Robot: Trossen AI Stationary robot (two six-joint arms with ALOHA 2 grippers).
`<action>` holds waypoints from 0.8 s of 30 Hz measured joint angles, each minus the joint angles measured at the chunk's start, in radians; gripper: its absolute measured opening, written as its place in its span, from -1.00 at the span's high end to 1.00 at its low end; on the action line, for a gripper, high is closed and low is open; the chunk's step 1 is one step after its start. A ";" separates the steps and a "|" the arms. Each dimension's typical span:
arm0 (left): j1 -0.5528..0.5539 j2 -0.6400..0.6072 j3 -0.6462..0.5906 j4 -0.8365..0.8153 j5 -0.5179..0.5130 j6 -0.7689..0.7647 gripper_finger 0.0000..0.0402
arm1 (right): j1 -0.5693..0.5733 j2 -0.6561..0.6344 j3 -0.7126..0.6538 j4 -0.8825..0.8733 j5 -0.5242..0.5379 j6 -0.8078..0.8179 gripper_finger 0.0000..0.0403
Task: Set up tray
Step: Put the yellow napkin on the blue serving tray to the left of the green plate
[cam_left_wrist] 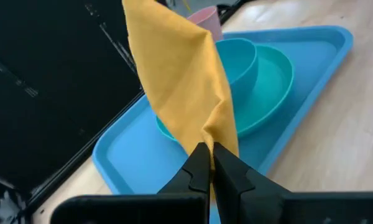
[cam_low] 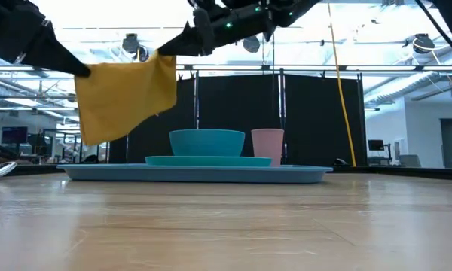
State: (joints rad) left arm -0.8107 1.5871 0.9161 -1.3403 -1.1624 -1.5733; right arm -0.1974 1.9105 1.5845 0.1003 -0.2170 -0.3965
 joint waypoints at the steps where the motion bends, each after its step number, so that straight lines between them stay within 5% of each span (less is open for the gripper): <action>1: 0.005 0.000 0.000 0.000 0.001 -0.001 0.99 | -0.008 0.008 0.013 -0.004 -0.011 -0.001 1.00; 24: 0.077 0.000 -0.138 0.111 -0.017 -0.101 0.99 | -0.114 0.073 0.094 0.006 -0.131 0.025 1.00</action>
State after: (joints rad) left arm -0.7335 1.5870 0.7783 -1.2290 -1.1792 -1.6743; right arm -0.3118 1.9835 1.6783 0.1066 -0.3482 -0.3717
